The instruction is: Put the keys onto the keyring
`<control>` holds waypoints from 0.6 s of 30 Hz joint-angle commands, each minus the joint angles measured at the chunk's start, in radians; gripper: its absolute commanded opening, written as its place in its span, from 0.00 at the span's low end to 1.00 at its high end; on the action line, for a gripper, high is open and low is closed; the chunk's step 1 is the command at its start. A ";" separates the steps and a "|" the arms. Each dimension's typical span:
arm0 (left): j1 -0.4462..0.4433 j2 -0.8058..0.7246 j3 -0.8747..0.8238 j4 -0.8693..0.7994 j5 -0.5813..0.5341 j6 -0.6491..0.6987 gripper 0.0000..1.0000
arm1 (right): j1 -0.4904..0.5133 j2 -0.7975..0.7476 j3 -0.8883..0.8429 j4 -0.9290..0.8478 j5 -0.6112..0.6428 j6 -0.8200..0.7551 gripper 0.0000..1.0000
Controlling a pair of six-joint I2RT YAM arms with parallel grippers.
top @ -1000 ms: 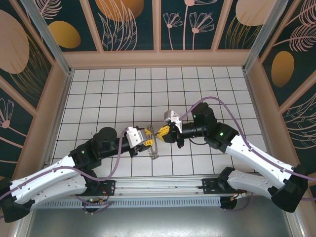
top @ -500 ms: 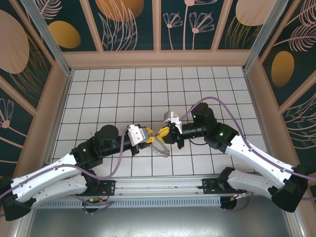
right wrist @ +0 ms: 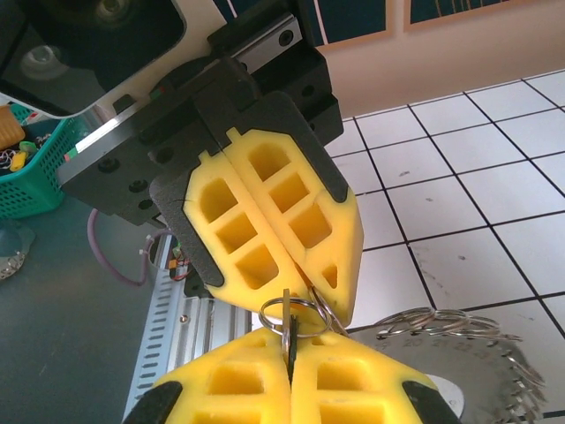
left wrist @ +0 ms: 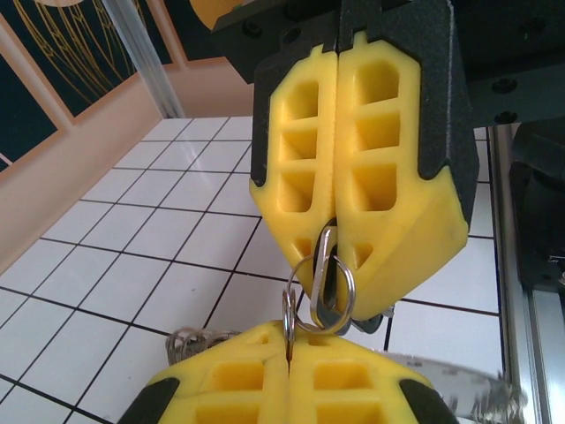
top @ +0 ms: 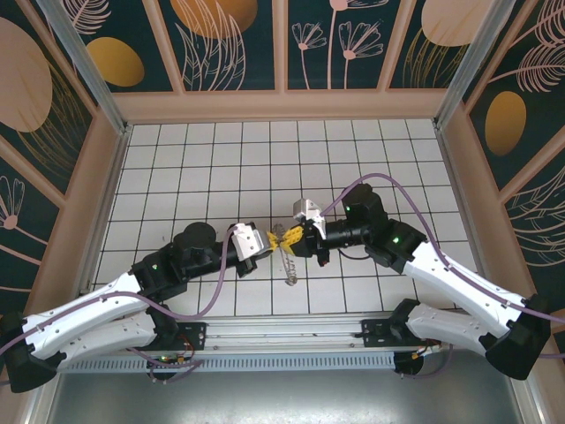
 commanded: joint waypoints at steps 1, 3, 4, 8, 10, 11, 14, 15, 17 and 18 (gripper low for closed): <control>0.005 -0.021 0.008 0.029 -0.054 0.020 0.00 | 0.013 -0.042 -0.008 0.039 -0.008 -0.001 0.00; 0.004 -0.034 0.004 0.034 -0.062 0.023 0.00 | 0.013 -0.048 -0.016 0.032 0.008 0.006 0.00; 0.004 -0.040 0.003 0.036 -0.064 0.024 0.00 | 0.013 -0.050 -0.021 0.030 0.018 0.011 0.00; 0.004 -0.053 -0.004 0.035 -0.077 0.026 0.00 | 0.013 -0.077 -0.041 0.030 0.061 0.032 0.00; 0.005 -0.055 -0.005 0.038 -0.074 0.026 0.00 | 0.013 -0.096 -0.051 0.031 0.078 0.043 0.00; 0.004 -0.057 -0.006 0.041 -0.073 0.026 0.00 | 0.013 -0.100 -0.054 0.031 0.084 0.047 0.00; 0.005 -0.065 -0.009 0.051 -0.066 0.026 0.00 | 0.013 -0.106 -0.062 0.025 0.092 0.055 0.00; 0.005 -0.069 -0.011 0.055 -0.062 0.026 0.00 | 0.013 -0.106 -0.065 0.023 0.093 0.058 0.00; 0.004 -0.079 -0.014 0.064 -0.053 0.024 0.00 | 0.013 -0.105 -0.071 0.023 0.097 0.063 0.00; 0.004 -0.084 -0.017 0.070 -0.049 0.021 0.00 | 0.014 -0.107 -0.074 0.024 0.098 0.064 0.00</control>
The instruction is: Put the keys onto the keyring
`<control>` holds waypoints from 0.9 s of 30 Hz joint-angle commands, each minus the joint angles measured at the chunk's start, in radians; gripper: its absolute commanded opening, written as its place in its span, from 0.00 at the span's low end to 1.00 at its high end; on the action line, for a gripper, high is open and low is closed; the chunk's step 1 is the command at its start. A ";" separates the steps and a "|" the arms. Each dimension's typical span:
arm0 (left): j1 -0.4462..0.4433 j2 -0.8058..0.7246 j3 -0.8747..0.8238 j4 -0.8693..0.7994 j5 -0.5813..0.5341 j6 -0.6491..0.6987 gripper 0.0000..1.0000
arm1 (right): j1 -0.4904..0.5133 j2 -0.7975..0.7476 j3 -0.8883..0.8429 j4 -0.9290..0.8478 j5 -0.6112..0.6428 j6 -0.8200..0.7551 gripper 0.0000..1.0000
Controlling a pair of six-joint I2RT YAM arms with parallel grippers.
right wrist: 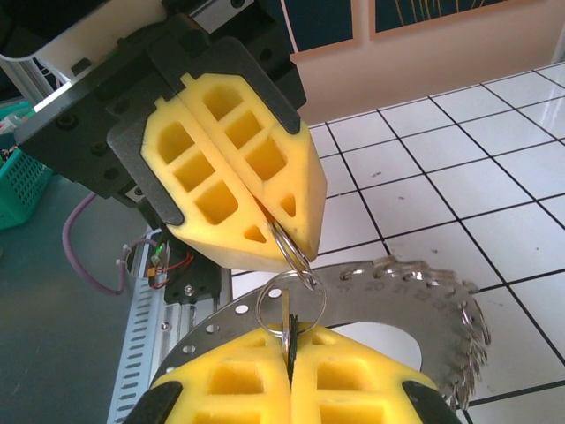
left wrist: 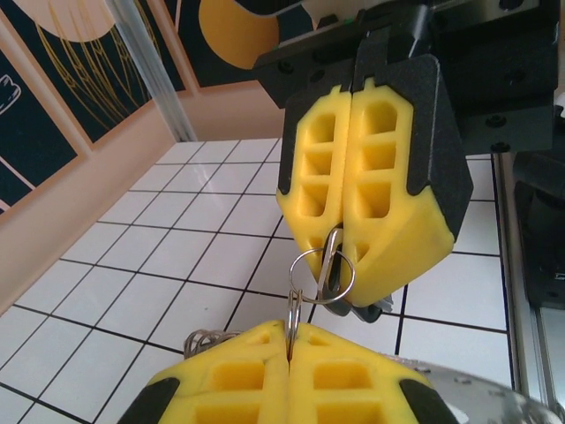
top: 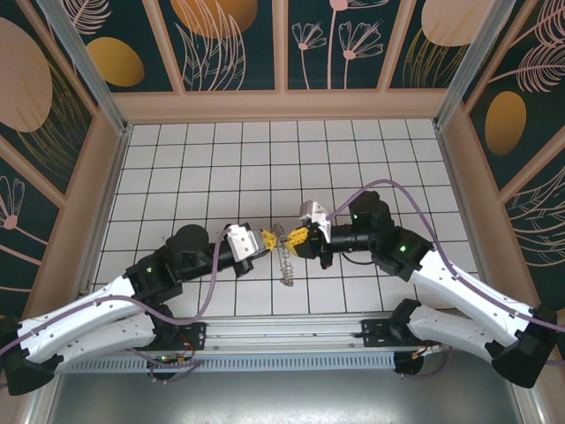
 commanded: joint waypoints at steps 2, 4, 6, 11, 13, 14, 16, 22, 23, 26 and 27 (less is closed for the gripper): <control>0.010 -0.046 -0.014 0.059 -0.036 0.003 0.00 | 0.005 -0.034 -0.026 0.001 0.009 0.028 0.00; 0.010 -0.058 -0.020 0.067 -0.034 -0.001 0.00 | 0.005 -0.039 -0.033 0.005 0.011 0.032 0.00; 0.010 -0.064 -0.026 0.075 -0.026 -0.005 0.00 | 0.005 -0.041 -0.039 0.005 0.010 0.037 0.00; 0.010 -0.080 -0.040 0.104 -0.011 -0.016 0.00 | 0.009 -0.043 -0.049 0.005 0.005 0.043 0.00; 0.010 -0.086 -0.049 0.120 -0.011 -0.022 0.00 | 0.013 -0.046 -0.057 0.009 0.002 0.046 0.00; 0.010 -0.089 -0.052 0.129 -0.010 -0.025 0.00 | 0.015 -0.047 -0.062 0.012 0.001 0.049 0.00; 0.010 -0.091 -0.061 0.144 -0.006 -0.032 0.00 | 0.018 -0.047 -0.071 0.016 0.001 0.050 0.00; 0.009 -0.094 -0.073 0.170 -0.004 -0.040 0.00 | 0.025 -0.049 -0.081 0.020 -0.003 0.049 0.00; 0.010 -0.095 -0.074 0.172 -0.005 -0.040 0.00 | 0.025 -0.048 -0.082 0.021 -0.004 0.049 0.00; 0.010 -0.101 -0.079 0.182 -0.003 -0.042 0.00 | 0.026 -0.040 -0.089 0.022 -0.012 0.051 0.00; 0.010 -0.104 -0.082 0.188 0.000 -0.043 0.00 | 0.026 -0.034 -0.090 0.023 -0.010 0.051 0.00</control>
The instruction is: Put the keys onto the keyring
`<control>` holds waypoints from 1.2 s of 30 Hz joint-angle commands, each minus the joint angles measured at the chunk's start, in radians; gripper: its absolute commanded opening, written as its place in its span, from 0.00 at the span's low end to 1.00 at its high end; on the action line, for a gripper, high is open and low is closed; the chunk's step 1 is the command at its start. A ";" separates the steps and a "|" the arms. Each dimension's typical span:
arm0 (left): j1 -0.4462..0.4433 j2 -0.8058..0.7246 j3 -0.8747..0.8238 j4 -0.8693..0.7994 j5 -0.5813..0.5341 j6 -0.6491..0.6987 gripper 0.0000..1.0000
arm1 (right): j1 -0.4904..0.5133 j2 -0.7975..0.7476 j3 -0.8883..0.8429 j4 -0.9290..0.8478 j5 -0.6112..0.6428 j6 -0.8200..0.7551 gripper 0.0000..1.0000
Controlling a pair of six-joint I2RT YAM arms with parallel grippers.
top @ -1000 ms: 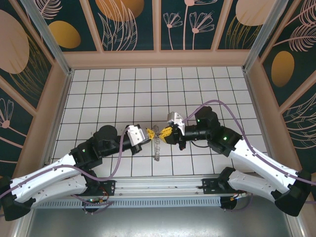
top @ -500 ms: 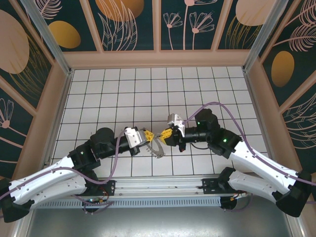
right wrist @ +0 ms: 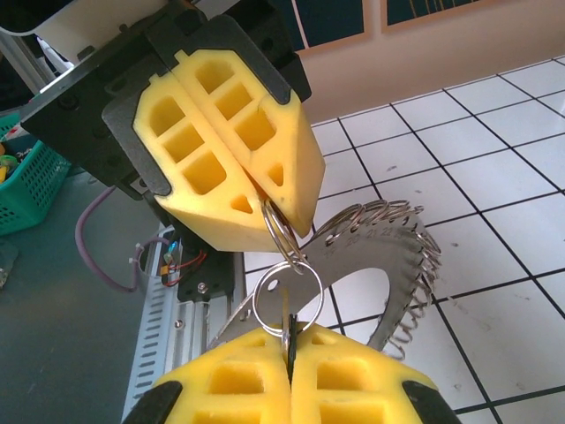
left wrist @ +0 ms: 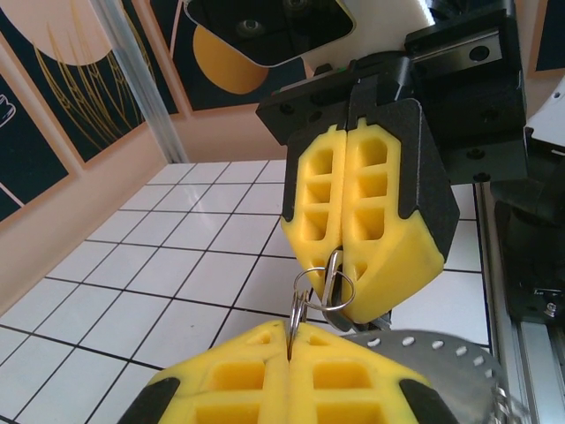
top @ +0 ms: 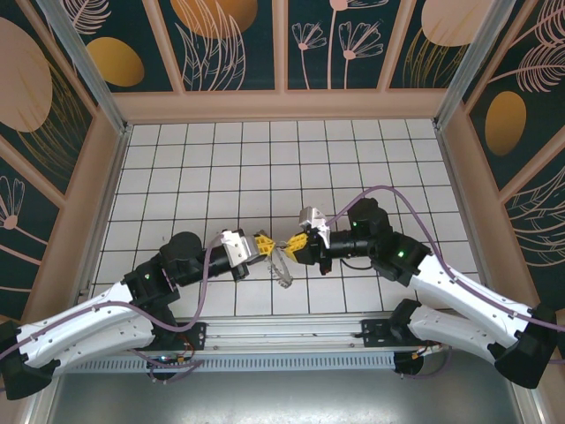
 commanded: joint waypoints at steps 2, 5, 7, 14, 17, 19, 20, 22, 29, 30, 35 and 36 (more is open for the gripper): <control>0.010 -0.042 -0.002 0.111 -0.029 -0.019 0.00 | 0.003 -0.001 -0.021 -0.039 -0.011 0.007 0.00; 0.010 -0.046 -0.009 0.127 -0.020 -0.021 0.00 | 0.006 0.009 -0.021 -0.030 -0.019 0.008 0.00; 0.010 -0.049 -0.013 0.137 -0.013 -0.024 0.00 | 0.009 0.016 -0.020 -0.028 -0.021 0.009 0.00; 0.010 -0.055 -0.028 0.172 0.005 -0.035 0.00 | 0.018 0.061 -0.011 -0.032 -0.022 0.005 0.00; 0.010 -0.057 -0.032 0.178 0.016 -0.038 0.00 | 0.021 0.075 -0.005 -0.032 -0.022 0.004 0.00; 0.010 -0.061 -0.035 0.183 0.024 -0.041 0.00 | 0.022 0.082 -0.001 -0.033 -0.023 0.002 0.00; 0.010 -0.063 -0.035 0.183 0.028 -0.043 0.00 | 0.024 0.085 0.000 -0.030 -0.023 0.000 0.00; 0.010 -0.063 -0.036 0.186 0.031 -0.044 0.00 | 0.026 0.094 0.006 -0.029 -0.025 -0.003 0.00; 0.010 -0.057 -0.044 0.208 0.052 -0.056 0.00 | 0.040 0.139 0.035 -0.013 -0.041 -0.022 0.00; 0.010 -0.055 -0.044 0.211 0.057 -0.057 0.00 | 0.042 0.147 0.038 -0.009 -0.045 -0.024 0.00; 0.009 -0.054 -0.044 0.213 0.069 -0.058 0.00 | 0.045 0.173 0.049 -0.001 -0.056 -0.033 0.00; 0.010 -0.053 -0.045 0.212 0.070 -0.058 0.00 | 0.046 0.174 0.049 0.001 -0.058 -0.034 0.00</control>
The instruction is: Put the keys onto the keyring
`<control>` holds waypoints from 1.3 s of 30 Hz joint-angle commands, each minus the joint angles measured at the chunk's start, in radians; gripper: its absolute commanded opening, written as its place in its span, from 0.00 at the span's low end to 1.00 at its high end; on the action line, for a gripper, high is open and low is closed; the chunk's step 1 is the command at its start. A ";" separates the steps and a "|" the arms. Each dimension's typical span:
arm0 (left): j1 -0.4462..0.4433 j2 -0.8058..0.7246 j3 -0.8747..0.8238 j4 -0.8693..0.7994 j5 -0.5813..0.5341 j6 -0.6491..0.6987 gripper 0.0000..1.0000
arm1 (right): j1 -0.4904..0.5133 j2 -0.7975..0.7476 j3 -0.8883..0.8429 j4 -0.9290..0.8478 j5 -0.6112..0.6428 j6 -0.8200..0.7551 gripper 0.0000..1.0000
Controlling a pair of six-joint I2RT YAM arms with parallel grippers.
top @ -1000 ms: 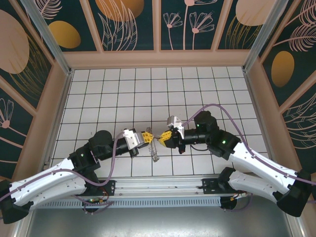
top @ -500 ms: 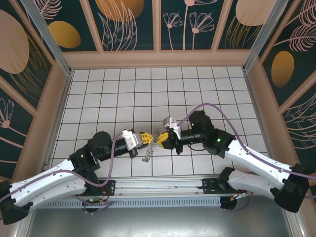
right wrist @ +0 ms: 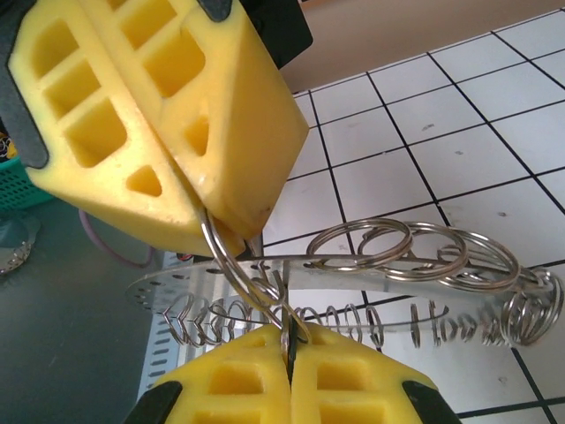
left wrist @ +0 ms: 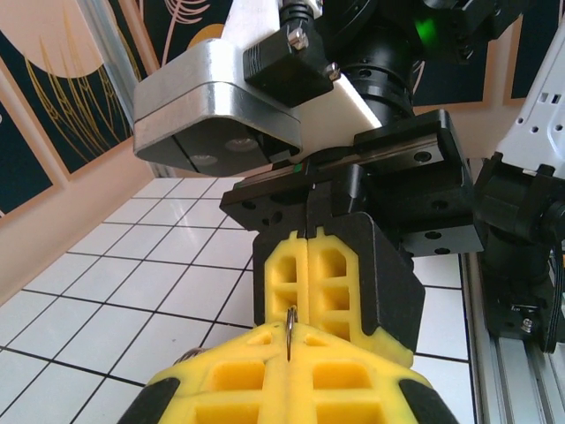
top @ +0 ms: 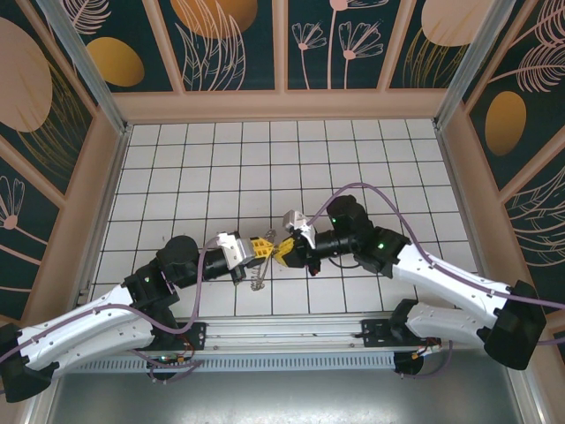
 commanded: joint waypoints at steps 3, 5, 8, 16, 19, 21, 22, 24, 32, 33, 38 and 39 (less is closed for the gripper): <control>0.007 -0.023 0.007 0.142 0.032 -0.017 0.00 | 0.008 0.017 0.023 -0.012 -0.022 -0.023 0.00; 0.007 -0.020 0.007 0.144 0.040 -0.018 0.00 | 0.008 0.019 0.024 -0.008 -0.029 -0.023 0.00; 0.007 -0.018 0.007 0.143 0.042 -0.018 0.00 | 0.008 0.020 0.027 -0.004 -0.040 -0.025 0.00; 0.008 -0.016 0.010 0.145 0.046 -0.017 0.00 | 0.025 0.025 0.034 0.015 -0.070 -0.022 0.00; 0.007 -0.015 0.013 0.150 0.051 -0.017 0.00 | 0.032 0.035 0.039 0.014 -0.070 -0.025 0.00; 0.008 -0.014 0.015 0.149 0.055 -0.017 0.00 | 0.036 0.039 0.042 0.015 -0.071 -0.025 0.00; 0.008 -0.013 0.015 0.150 0.057 -0.018 0.00 | 0.037 0.041 0.044 0.016 -0.072 -0.027 0.00; 0.008 -0.013 0.015 0.153 0.057 -0.018 0.00 | 0.040 0.042 0.045 0.014 -0.071 -0.028 0.00; 0.008 -0.021 0.015 0.160 0.078 -0.030 0.00 | 0.042 0.042 0.044 0.020 -0.075 -0.029 0.00; 0.007 -0.021 0.016 0.162 0.078 -0.031 0.00 | 0.042 0.042 0.042 0.023 -0.078 -0.028 0.00; 0.008 -0.021 0.018 0.160 0.087 -0.035 0.00 | 0.047 0.033 0.028 0.040 -0.077 -0.019 0.00; 0.007 -0.020 0.017 0.162 0.091 -0.035 0.00 | 0.048 0.030 0.026 0.043 -0.077 -0.018 0.00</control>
